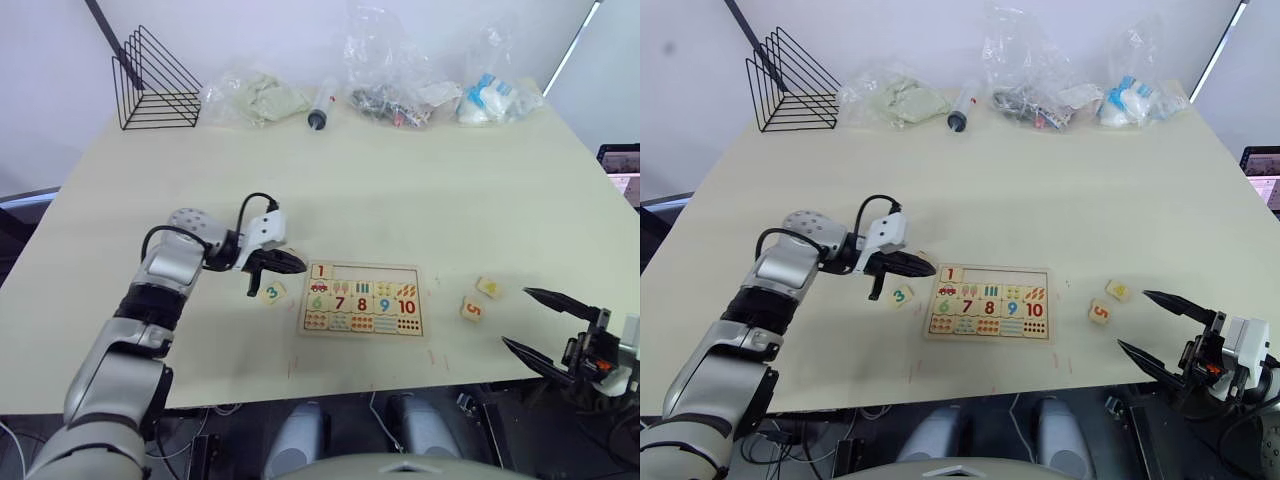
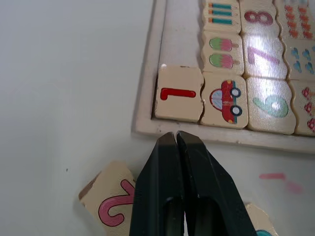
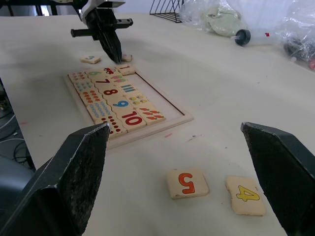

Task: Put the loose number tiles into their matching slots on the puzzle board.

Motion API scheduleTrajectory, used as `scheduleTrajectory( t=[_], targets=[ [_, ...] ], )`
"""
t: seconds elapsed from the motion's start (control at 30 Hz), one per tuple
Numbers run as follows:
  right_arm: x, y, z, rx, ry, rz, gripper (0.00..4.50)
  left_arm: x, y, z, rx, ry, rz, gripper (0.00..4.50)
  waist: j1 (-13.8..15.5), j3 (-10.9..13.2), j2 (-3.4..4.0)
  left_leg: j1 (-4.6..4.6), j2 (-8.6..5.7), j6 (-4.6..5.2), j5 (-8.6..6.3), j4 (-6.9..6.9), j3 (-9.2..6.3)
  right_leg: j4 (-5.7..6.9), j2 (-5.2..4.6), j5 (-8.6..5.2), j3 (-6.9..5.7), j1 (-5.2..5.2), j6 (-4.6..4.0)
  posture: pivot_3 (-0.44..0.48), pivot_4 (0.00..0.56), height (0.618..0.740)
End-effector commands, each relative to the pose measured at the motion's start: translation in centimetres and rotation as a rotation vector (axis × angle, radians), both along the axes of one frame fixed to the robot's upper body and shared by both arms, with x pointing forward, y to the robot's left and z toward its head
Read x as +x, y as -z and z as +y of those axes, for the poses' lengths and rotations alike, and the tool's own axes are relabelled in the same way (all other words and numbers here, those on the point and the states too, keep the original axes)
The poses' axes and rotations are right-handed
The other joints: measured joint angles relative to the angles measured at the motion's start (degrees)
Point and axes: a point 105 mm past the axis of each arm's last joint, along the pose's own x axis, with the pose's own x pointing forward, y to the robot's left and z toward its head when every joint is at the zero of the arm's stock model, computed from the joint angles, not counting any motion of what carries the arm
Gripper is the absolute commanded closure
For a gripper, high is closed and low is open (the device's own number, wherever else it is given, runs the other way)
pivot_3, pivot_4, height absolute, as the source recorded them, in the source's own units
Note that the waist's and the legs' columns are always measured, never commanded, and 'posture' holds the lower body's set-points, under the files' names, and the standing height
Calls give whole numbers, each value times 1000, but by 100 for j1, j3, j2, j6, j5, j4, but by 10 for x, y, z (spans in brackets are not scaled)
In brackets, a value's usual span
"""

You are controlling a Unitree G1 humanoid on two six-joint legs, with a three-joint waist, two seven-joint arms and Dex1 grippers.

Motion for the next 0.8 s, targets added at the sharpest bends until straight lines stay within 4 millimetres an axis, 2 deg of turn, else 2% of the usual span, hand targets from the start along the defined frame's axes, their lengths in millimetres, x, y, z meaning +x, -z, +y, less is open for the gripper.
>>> scheduleTrajectory(
  t=[0.03, 0.33, 0.67, 0.7, 0.77, 0.8],
  targets=[
    [3, -8, -6, 16, 40, -34, 0, -2, -23, 9, -93, -52, -47, 4412, 0, 0, 0, -1, 0, 0, 0, 0, -2, -1, 0, 0, -2, 0, 0, 0, 150, 740],
    [10, -5, -23, 16, 154, -14, 0, -8, -40, 20, -317, -196, -184, 4412, 13, 0, 1, 1, 3, -1, 0, -1, -17, -1, -2, 0, 1, -1, -1, 0, 150, 740],
    [13, 4, -45, -29, 272, 39, 0, -29, -40, 51, -432, -392, -234, 4412, 8, -1, 2, 5, 5, -1, 0, -3, -18, -3, -6, 0, 9, -1, 0, 0, 150, 740],
    [13, 4, -47, -29, 276, 38, 0, -31, -39, 54, -439, -408, -237, 3900, 8, -1, 1, 5, 6, -1, 0, -3, -17, -3, -5, 0, 9, -1, 0, 0, 150, 740],
    [14, 3, -50, -27, 283, 35, 0, -36, -38, 59, -448, -440, -242, 3185, 12, -1, 1, 6, 7, -1, 0, -3, -16, -3, -6, 1, 10, -1, -1, 0, 150, 740],
    [15, 3, -51, -26, 287, 34, 0, -38, -37, 61, -449, -454, -244, 2609, 10, -1, 3, 6, 6, -1, 0, -3, -16, -3, -6, 0, 9, 0, -1, 0, 150, 740]
  ],
)
